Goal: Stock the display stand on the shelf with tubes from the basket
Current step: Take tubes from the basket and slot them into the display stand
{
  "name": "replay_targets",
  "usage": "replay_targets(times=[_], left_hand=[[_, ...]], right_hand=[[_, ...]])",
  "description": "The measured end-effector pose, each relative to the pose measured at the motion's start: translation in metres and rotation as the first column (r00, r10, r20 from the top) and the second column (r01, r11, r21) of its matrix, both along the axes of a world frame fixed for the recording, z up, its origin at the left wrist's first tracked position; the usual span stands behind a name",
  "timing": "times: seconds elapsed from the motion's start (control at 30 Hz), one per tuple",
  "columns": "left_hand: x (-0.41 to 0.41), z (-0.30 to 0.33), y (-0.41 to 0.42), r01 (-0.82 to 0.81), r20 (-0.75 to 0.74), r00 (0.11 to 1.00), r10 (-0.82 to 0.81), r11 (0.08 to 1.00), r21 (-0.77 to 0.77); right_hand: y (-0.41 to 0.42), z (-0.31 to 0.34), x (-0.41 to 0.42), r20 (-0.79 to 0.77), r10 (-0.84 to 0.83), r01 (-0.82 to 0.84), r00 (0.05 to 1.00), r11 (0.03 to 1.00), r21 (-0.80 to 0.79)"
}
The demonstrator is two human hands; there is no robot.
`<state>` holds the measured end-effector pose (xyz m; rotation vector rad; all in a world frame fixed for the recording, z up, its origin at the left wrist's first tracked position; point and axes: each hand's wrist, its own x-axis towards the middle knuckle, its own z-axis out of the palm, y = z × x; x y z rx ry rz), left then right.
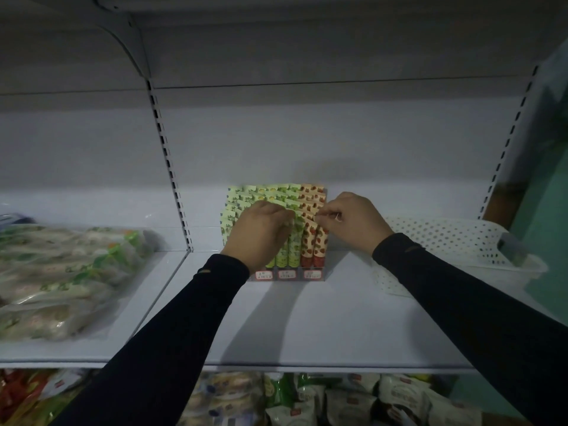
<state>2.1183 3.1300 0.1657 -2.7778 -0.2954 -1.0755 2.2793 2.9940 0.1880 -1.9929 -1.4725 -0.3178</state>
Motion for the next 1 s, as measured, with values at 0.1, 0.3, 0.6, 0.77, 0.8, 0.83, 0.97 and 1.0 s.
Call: replay_targets(times=[0.1,0.3,0.6,0.77,0.8,0.83,0.97,1.0], left_hand=[[0.008,-0.003,0.001,0.014,-0.028,1.000,-0.014,1.000,0.012],[0.010,-0.007,0.004,0.028,-0.036,0.999,-0.028,1.000,0.006],[0.012,-0.005,0.004,0.037,0.008,0.999,-0.037,0.999,0.020],[0.011,-0.006,0.002,0.034,-0.027,0.999,-0.033,0.999,0.024],[0.011,-0.007,0.001,0.025,-0.036,0.999,-0.025,0.999,0.019],[0.011,-0.008,0.001,0.022,-0.029,0.999,-0.021,0.999,0.027],[0.008,-0.009,-0.002,0.002,-0.035,0.999,-0.001,0.999,0.034],[0.007,-0.008,-0.004,-0.007,-0.042,0.999,0.008,1.000,0.029]], right_hand=[[0.002,-0.002,-0.002,0.002,0.018,-0.018,1.000,0.999,-0.027],[0.009,-0.007,-0.002,-0.009,0.031,-0.031,0.999,0.999,-0.027],[0.014,-0.008,0.001,0.030,0.062,-0.060,0.998,0.997,-0.040],[0.014,-0.008,0.002,0.046,0.069,-0.067,0.997,0.996,-0.050],[0.013,-0.008,0.001,0.041,0.064,-0.062,0.997,0.997,-0.048],[0.013,-0.007,0.001,0.041,0.061,-0.060,0.997,0.997,-0.046],[0.012,-0.007,0.001,0.065,0.057,-0.054,0.996,0.997,-0.055],[0.011,-0.008,0.001,0.061,0.055,-0.053,0.997,0.997,-0.049]])
